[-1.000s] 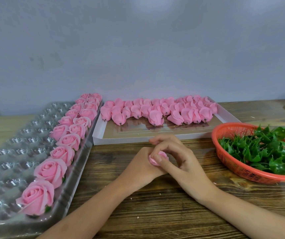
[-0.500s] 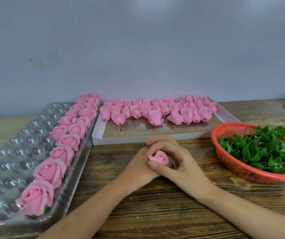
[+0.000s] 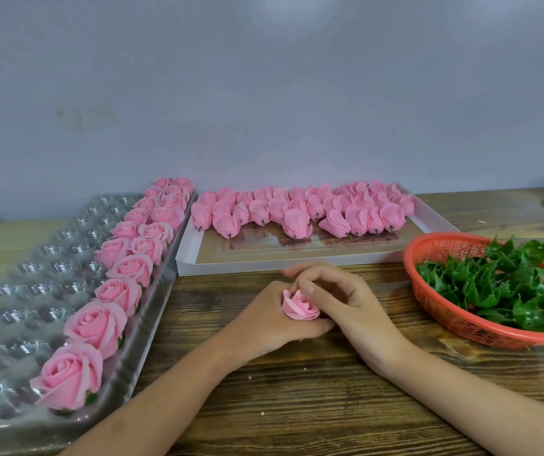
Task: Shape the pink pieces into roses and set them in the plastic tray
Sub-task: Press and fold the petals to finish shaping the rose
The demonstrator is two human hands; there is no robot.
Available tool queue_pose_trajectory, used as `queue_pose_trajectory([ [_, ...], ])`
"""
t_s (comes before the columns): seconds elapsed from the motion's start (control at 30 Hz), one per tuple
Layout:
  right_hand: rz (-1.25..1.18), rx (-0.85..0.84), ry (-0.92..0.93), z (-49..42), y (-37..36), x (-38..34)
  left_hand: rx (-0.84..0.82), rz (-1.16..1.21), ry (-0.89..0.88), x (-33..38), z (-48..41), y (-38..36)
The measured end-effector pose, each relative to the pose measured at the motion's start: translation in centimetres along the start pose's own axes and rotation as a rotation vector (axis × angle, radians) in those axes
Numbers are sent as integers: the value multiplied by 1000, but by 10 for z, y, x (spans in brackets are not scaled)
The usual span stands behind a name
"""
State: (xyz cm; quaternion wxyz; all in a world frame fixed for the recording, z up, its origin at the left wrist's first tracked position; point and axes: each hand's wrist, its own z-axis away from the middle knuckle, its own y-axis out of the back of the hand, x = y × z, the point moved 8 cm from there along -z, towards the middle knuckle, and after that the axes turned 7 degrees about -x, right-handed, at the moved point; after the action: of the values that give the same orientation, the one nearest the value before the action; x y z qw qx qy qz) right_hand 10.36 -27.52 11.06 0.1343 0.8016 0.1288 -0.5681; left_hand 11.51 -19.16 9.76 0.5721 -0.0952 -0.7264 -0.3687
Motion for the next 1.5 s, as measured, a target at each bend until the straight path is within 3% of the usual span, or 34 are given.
queue_pose_trajectory([
  [0.43,-224,-79,-168,-4,1,20,-101,-65,-18,3,1,-2],
  [0.7,-4,80,-36,-1,13,9,-97,-26,-5,-3,1,-2],
  [0.8,109,183,104,4,21,-6,-54,19,40,-8,0,2],
  [0.93,210,138,271,10,14,-23,-17,48,86,-12,-2,5],
  [1.2,300,-36,224,7,-4,-18,0,10,192,-18,-2,6],
  [1.5,275,79,240,10,5,-21,50,213,107,-14,-1,11],
])
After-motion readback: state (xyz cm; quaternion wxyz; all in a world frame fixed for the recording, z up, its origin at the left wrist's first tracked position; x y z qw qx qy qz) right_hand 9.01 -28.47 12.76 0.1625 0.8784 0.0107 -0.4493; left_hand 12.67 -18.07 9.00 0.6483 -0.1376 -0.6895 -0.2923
